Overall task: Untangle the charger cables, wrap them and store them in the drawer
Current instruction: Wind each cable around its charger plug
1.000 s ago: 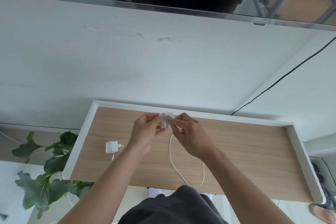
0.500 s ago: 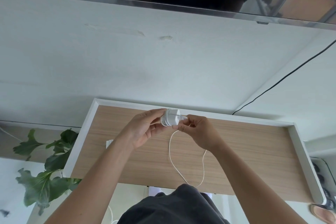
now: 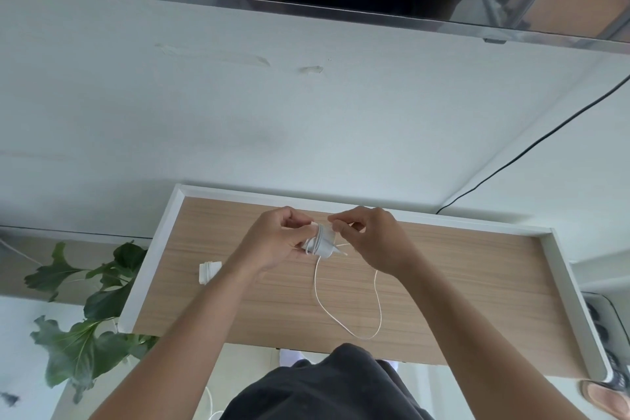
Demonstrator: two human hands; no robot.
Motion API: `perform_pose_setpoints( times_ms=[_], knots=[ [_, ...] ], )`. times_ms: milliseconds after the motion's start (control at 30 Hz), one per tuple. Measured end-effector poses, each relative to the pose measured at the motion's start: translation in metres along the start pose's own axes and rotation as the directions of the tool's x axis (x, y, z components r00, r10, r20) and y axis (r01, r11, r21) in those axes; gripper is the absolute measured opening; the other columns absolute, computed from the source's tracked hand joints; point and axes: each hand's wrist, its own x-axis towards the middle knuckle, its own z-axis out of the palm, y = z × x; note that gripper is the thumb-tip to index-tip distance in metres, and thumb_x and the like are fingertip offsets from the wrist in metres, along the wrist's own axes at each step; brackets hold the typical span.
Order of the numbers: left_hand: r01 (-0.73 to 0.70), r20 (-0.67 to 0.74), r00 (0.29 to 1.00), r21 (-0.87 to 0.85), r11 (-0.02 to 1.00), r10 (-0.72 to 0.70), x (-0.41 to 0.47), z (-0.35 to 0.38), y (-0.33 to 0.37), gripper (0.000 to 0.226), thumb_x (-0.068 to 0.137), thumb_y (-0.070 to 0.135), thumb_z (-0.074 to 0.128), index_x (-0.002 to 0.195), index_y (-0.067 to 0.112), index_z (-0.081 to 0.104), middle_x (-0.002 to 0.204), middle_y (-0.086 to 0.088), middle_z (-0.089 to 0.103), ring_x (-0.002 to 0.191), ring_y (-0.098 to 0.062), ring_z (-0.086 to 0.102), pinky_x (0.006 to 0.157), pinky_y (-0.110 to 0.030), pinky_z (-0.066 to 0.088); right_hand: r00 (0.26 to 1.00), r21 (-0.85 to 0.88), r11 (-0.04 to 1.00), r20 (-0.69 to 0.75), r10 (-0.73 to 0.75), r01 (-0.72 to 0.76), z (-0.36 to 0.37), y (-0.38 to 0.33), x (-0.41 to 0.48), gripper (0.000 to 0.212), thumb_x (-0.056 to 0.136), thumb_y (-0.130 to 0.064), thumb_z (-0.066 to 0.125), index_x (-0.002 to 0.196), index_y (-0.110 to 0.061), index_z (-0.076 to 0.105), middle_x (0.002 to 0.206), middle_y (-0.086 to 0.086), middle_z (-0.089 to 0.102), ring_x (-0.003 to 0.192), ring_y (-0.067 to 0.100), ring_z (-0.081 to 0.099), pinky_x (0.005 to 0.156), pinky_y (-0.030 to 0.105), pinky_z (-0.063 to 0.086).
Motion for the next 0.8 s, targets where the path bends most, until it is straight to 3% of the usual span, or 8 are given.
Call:
perform_pose_setpoints(
  times_ms=[100, 200, 300, 433, 500, 633, 733, 800],
  knots=[
    [-0.070, -0.090, 0.993, 0.064, 0.996, 0.075, 0.004, 0.005, -0.003, 0.018, 0.092, 0.016, 0.088, 0.105, 0.009, 0.077, 0.114, -0.007, 0.078, 0.095, -0.020, 0.080, 0.076, -0.041, 0.071, 0.997, -0.066, 0.996, -0.044, -0.062, 0.060, 0.012, -0.008, -0.003, 0.024, 0.109, -0.031, 0.064, 0.123, -0.025, 0.083, 0.110, -0.003, 0.076, 0.098, 0.017, 0.070, 0.082, 0.025, 0.050],
    [-0.122, -0.169, 0.976, 0.098, 0.988, 0.137, 0.006, 0.009, -0.006, 0.018, 0.093, 0.018, 0.086, 0.104, 0.010, 0.074, 0.113, -0.003, 0.075, 0.090, -0.016, 0.077, 0.070, -0.034, 0.070, 0.990, -0.083, 0.993, -0.102, -0.097, 0.088, 0.023, -0.015, -0.007, 0.025, 0.110, -0.025, 0.063, 0.125, -0.015, 0.081, 0.106, 0.005, 0.073, 0.093, 0.019, 0.065, 0.080, 0.025, 0.046],
    [-0.148, -0.251, 0.953, 0.109, 0.983, 0.171, 0.010, 0.009, -0.010, 0.018, 0.094, 0.023, 0.084, 0.102, 0.013, 0.072, 0.114, -0.002, 0.075, 0.098, -0.023, 0.079, 0.075, -0.045, 0.072, 0.984, -0.068, 0.991, -0.127, -0.121, 0.113, 0.030, -0.017, -0.009, 0.023, 0.110, -0.022, 0.062, 0.117, -0.009, 0.079, 0.101, 0.008, 0.071, 0.088, 0.022, 0.065, 0.080, 0.031, 0.047],
    [-0.104, -0.330, 0.942, -0.107, 0.989, 0.063, 0.017, 0.004, -0.009, 0.023, 0.096, 0.019, 0.082, 0.107, 0.004, 0.069, 0.116, -0.016, 0.076, 0.094, -0.024, 0.082, 0.079, -0.041, 0.071, 0.966, -0.034, 0.975, -0.134, -0.221, 0.219, 0.037, -0.014, -0.016, 0.028, 0.108, -0.019, 0.068, 0.133, -0.023, 0.080, 0.100, -0.001, 0.071, 0.077, 0.017, 0.062, 0.077, 0.025, 0.047],
    [-0.077, -0.316, 0.949, -0.259, 0.963, -0.009, 0.018, -0.002, -0.006, 0.026, 0.097, 0.015, 0.082, 0.109, -0.003, 0.067, 0.114, -0.024, 0.078, 0.086, -0.024, 0.082, 0.077, -0.038, 0.070, 0.959, -0.002, 0.968, -0.136, -0.250, 0.252, 0.042, -0.009, -0.018, 0.032, 0.107, -0.016, 0.070, 0.137, -0.026, 0.079, 0.101, -0.006, 0.070, 0.072, 0.013, 0.058, 0.073, 0.023, 0.047],
    [0.017, -0.166, 0.981, -0.444, 0.896, -0.101, 0.018, -0.010, -0.001, 0.026, 0.100, 0.011, 0.078, 0.116, -0.007, 0.069, 0.115, -0.030, 0.080, 0.083, -0.026, 0.083, 0.077, -0.037, 0.070, 0.943, 0.064, 0.950, -0.157, -0.293, 0.306, 0.043, 0.002, -0.019, 0.037, 0.105, -0.009, 0.072, 0.136, -0.028, 0.080, 0.100, -0.005, 0.071, 0.068, 0.017, 0.055, 0.066, 0.034, 0.050],
    [0.056, -0.080, 0.990, -0.512, 0.857, -0.112, 0.018, -0.013, -0.001, 0.034, 0.103, 0.011, 0.076, 0.126, -0.012, 0.069, 0.121, -0.031, 0.079, 0.087, -0.026, 0.082, 0.079, -0.038, 0.071, 0.963, 0.216, 0.942, -0.138, -0.230, 0.256, 0.039, 0.004, -0.019, 0.036, 0.104, -0.007, 0.072, 0.131, -0.029, 0.083, 0.101, -0.006, 0.075, 0.072, 0.028, 0.059, 0.070, 0.038, 0.052],
    [0.066, -0.066, 0.991, -0.537, 0.841, -0.120, 0.017, -0.012, -0.002, 0.024, 0.103, 0.011, 0.075, 0.119, -0.007, 0.072, 0.114, -0.027, 0.081, 0.086, -0.025, 0.083, 0.078, -0.038, 0.071, 0.980, 0.300, 0.935, -0.109, -0.164, 0.190, 0.035, 0.004, -0.019, 0.033, 0.104, -0.009, 0.072, 0.126, -0.031, 0.084, 0.102, -0.007, 0.076, 0.077, 0.035, 0.060, 0.074, 0.041, 0.052]
  ],
)
